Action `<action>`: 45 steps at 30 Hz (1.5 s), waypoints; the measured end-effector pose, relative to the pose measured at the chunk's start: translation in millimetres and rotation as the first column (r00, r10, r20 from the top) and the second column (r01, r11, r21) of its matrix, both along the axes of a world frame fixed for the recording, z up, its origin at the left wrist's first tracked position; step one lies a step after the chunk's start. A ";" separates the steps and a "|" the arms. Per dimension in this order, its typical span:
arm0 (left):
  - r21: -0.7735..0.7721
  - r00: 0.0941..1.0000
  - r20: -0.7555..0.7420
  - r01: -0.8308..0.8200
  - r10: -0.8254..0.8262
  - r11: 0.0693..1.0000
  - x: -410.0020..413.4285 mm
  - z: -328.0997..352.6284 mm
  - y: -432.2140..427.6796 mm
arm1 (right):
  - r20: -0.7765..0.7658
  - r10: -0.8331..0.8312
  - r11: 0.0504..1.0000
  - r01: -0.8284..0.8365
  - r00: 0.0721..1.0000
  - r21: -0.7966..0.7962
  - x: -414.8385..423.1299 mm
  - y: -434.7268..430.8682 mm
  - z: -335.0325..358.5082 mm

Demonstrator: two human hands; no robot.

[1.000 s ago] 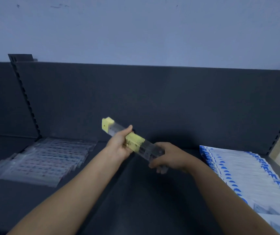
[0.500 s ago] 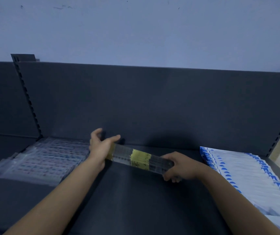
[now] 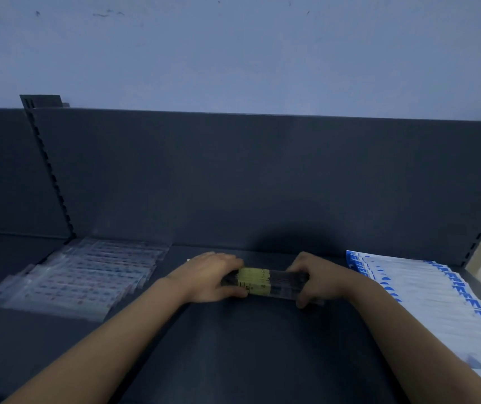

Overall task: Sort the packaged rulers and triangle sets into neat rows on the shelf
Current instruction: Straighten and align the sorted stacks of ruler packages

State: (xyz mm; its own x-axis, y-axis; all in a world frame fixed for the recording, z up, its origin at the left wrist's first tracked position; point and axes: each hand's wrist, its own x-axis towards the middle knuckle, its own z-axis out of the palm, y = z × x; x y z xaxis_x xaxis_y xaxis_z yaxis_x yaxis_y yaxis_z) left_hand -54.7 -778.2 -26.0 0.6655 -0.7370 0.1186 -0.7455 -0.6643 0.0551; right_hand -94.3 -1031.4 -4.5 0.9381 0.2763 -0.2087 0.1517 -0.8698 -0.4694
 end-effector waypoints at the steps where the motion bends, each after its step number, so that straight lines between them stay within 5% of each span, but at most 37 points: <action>1: 0.001 1.000 -0.024 -0.004 0.004 1.000 2.0 1.5 -1.2 | 0.038 -0.011 0.999 0.012 0.999 -0.037 0.4 0.2 0.3; 5: 0.037 0.999 -0.046 -0.025 0.027 0.999 11.0 2.9 -4.1 | 0.199 0.036 0.962 0.020 0.979 -0.273 2.9 5.6 -4.0; 11: 0.116 0.977 0.170 -0.150 0.129 0.982 10.4 -4.3 -10.0 | 0.328 0.048 0.937 0.071 0.943 -0.342 -4.3 23.1 -29.9; 17: -0.019 0.938 0.272 -0.220 0.217 0.975 0.6 -15.0 -15.5 | 0.378 0.027 0.906 0.137 0.926 -0.401 -2.1 31.5 -35.4; 23: -0.080 0.974 0.028 -0.224 0.227 0.971 0.2 -25.1 -23.3 | 0.304 -0.006 0.972 0.077 0.953 -0.220 2.2 32.8 -41.9; 29: -0.028 0.962 -0.090 -0.260 0.257 0.965 1.3 -33.8 -30.2 | 0.358 -0.028 0.952 0.134 0.933 -0.277 -2.9 39.8 -58.4; 45: -0.059 0.938 -0.079 -0.343 0.339 0.937 11.5 -38.3 -43.0 | 0.404 -0.049 0.951 0.166 0.913 -0.260 18.0 37.4 -57.0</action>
State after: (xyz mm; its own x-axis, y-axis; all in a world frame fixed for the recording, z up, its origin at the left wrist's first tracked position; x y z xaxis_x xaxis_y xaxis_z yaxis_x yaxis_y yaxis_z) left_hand -43.3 -821.2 -64.3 0.8835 -0.4557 0.1086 -0.4678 -0.8704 0.1532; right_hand -76.3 -994.0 -61.5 0.9803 0.1532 0.1247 0.1686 -0.9778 -0.1244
